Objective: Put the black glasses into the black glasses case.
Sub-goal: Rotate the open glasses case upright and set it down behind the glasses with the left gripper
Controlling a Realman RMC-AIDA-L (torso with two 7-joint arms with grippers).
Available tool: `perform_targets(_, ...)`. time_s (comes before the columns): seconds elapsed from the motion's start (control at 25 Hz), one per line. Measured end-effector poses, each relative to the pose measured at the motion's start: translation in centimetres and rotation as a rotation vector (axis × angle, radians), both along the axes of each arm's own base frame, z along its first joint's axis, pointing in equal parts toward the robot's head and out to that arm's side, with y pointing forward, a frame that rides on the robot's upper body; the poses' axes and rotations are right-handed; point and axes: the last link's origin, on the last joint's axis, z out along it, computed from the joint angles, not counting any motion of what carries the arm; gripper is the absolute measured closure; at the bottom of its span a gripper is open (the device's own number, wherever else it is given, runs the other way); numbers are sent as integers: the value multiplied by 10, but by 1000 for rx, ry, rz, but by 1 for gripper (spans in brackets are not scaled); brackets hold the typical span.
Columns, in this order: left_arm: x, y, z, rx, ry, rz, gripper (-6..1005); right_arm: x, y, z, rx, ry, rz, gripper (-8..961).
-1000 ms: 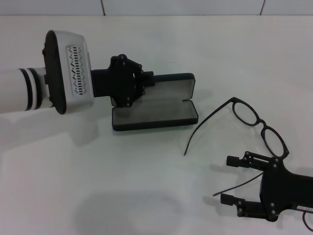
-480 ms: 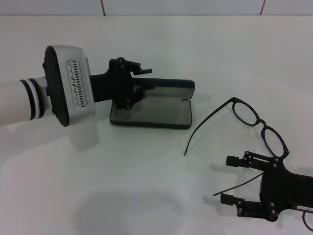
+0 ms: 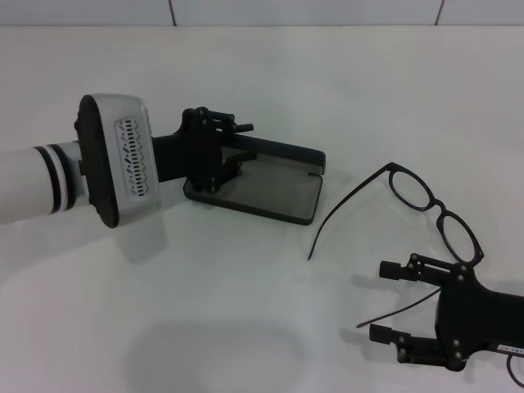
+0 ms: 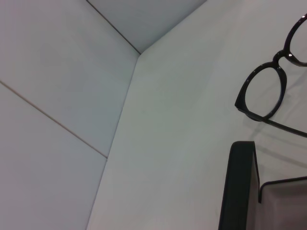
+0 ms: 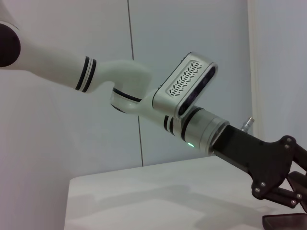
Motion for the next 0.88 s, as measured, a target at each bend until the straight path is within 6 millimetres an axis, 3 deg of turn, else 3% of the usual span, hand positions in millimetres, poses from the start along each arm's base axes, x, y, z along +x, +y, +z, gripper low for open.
perform_targets(0.88, 0, -3, 11, -3, -71, 110, 664, -1, 1, 0, 0, 0, 3, 196)
